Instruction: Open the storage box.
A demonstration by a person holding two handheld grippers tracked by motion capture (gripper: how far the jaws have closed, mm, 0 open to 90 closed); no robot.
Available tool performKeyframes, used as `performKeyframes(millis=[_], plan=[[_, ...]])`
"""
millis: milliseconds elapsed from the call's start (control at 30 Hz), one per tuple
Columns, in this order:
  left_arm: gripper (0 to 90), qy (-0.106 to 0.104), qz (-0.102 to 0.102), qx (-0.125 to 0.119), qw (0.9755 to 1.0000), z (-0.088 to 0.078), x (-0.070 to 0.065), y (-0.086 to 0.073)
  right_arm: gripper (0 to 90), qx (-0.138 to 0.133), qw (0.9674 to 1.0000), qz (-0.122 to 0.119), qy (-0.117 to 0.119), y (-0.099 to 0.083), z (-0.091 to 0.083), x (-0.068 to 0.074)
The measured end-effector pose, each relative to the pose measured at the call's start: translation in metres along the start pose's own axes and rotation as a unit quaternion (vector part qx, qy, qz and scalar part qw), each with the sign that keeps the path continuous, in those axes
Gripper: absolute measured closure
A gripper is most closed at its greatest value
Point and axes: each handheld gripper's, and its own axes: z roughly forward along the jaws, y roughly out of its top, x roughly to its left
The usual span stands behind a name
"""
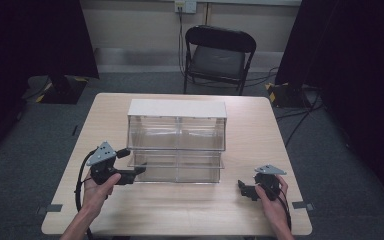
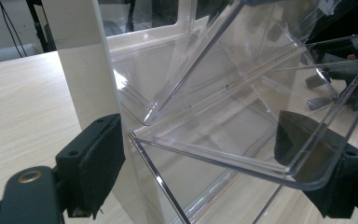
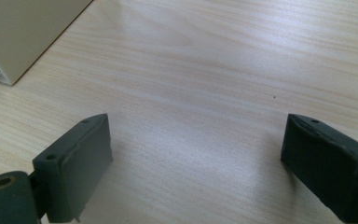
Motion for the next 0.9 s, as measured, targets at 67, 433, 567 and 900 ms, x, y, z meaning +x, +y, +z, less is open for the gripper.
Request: performKeyframes(millis=[67, 433, 567, 900], plan=[[15.5, 0.002, 0.003, 0.001, 1.0, -0.0004, 0.0, 0.0007, 7.9, 0.0, 1.0, 0.0, 0.0, 0.0, 0.0, 0.0], [15.5, -0.002, 0.001, -0.003, 1.0, 0.0013, -0.0006, 0.0012, 7.8, 0.0, 1.0, 0.0, 0.0, 0.0, 0.0, 0.0], [15.6, -0.001, 0.003, 0.0, 1.0, 0.0009, -0.0007, 0.0016, 7.8, 0.0, 1.0, 0.0, 0.0, 0.0001, 0.0001, 0.0001], [15.5, -0.001, 0.012, 0.002, 0.9999, 0.0011, -0.0011, 0.0069, 7.8, 0.0, 1.0, 0.0, 0.0, 0.0001, 0.0001, 0.0]])
